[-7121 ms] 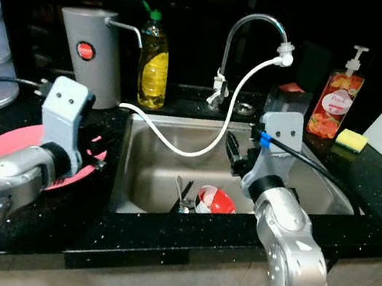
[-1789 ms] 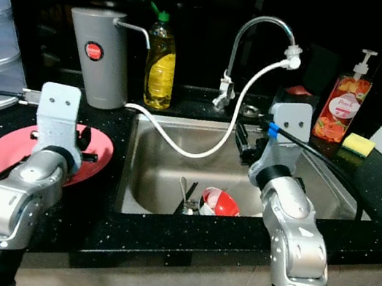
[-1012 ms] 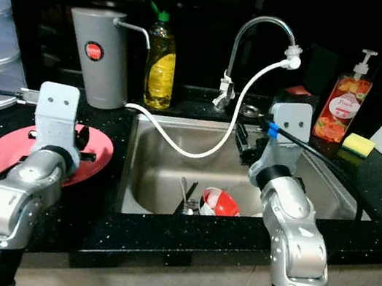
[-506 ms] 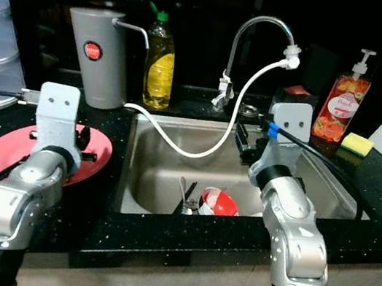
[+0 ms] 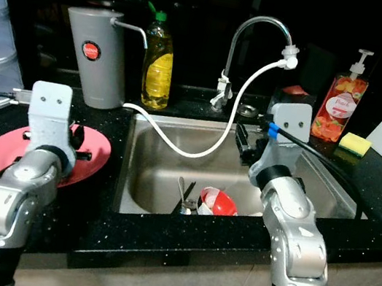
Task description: Kitchen organization
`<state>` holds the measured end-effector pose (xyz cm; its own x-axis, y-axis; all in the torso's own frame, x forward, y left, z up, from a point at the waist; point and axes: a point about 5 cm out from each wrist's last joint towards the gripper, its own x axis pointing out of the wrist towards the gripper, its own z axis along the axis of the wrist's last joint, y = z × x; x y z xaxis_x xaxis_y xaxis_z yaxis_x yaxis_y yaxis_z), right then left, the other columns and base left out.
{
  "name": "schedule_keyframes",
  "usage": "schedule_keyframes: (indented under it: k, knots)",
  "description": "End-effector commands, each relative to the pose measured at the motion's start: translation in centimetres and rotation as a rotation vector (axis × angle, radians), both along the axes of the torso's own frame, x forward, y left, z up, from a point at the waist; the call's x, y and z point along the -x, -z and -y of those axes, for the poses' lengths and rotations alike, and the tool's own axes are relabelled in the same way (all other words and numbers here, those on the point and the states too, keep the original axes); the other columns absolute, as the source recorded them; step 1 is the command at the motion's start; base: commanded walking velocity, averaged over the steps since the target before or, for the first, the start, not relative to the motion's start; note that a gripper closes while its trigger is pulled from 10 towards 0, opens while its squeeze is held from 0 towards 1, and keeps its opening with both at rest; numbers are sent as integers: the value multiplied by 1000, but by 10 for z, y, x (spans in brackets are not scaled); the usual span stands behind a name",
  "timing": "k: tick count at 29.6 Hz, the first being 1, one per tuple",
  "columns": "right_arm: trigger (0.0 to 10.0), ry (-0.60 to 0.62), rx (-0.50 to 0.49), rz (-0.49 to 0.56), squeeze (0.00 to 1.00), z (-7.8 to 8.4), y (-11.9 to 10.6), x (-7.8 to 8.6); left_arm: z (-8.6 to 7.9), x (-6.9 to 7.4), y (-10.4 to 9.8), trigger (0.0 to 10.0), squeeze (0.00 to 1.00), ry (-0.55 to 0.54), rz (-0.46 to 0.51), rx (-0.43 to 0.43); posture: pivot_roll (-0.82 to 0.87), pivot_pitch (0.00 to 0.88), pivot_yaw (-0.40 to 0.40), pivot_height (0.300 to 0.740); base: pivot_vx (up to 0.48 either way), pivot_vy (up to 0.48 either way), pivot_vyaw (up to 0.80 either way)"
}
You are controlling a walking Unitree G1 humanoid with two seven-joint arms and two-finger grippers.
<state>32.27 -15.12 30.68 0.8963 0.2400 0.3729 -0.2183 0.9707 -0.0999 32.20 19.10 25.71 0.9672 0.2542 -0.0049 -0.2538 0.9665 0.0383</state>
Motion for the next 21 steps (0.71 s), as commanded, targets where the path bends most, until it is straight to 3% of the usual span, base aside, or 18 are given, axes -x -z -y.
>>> schedule_keyframes:
  k: [1,2,3,12,13,18,21]
  knots:
    - [10000,15,-7,-2,0,3,2,-1,-8,0,10,10000,0,-42,-59,7,-49,46,-15,740,0,0,0]
    - [10000,18,-9,-4,0,3,3,0,-11,-1,12,10000,0,-56,-74,17,-47,45,-13,740,0,0,0]
    - [10000,18,-11,-5,0,3,3,0,-11,-2,15,10000,1000,-44,-84,45,-47,44,-12,740,0,0,0]
    - [10000,13,-12,1,0,2,2,0,-8,-5,23,10000,1000,-26,-125,135,-48,32,-12,740,0,0,0]
    - [10000,10,-11,4,0,1,2,-1,-9,-7,23,10000,0,-21,-133,147,-50,27,-14,740,0,0,0]
    - [10000,8,-11,7,0,1,1,-1,-9,-8,20,10000,0,-4,-130,136,-51,26,-14,740,0,0,0]
    - [10000,8,-11,7,0,1,1,-1,-7,-11,25,10000,0,21,-165,185,-52,26,-15,740,0,0,0]
